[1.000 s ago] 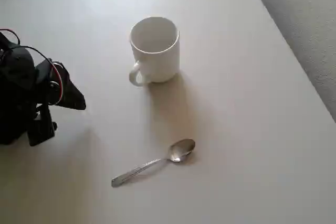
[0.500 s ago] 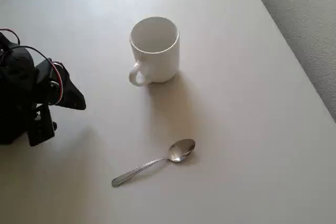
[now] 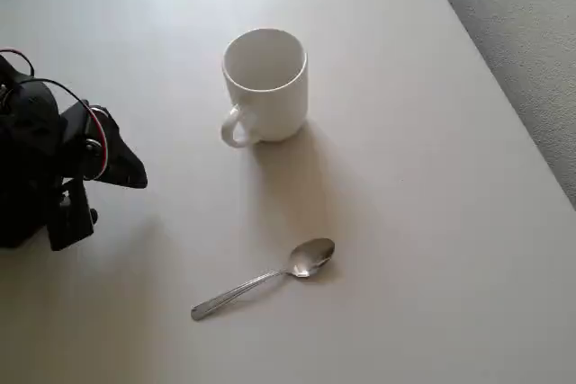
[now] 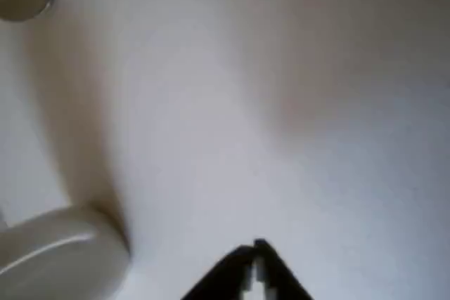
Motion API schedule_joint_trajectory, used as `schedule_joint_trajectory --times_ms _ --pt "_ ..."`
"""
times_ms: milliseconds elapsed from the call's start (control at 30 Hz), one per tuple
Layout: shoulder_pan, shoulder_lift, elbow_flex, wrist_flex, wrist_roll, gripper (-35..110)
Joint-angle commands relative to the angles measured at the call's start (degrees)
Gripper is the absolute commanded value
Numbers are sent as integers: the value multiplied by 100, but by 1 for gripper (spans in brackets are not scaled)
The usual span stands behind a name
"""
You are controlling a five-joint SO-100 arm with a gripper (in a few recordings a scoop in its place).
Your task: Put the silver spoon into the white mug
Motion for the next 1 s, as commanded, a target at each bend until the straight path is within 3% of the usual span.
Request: schedule_joint_trajectory --times_ms 0,500,967 --pt "0 18 -35 26 -53 -2" --pt "0 18 -35 26 -53 -2" --pt "97 -176 -1248 -993 519 -2"
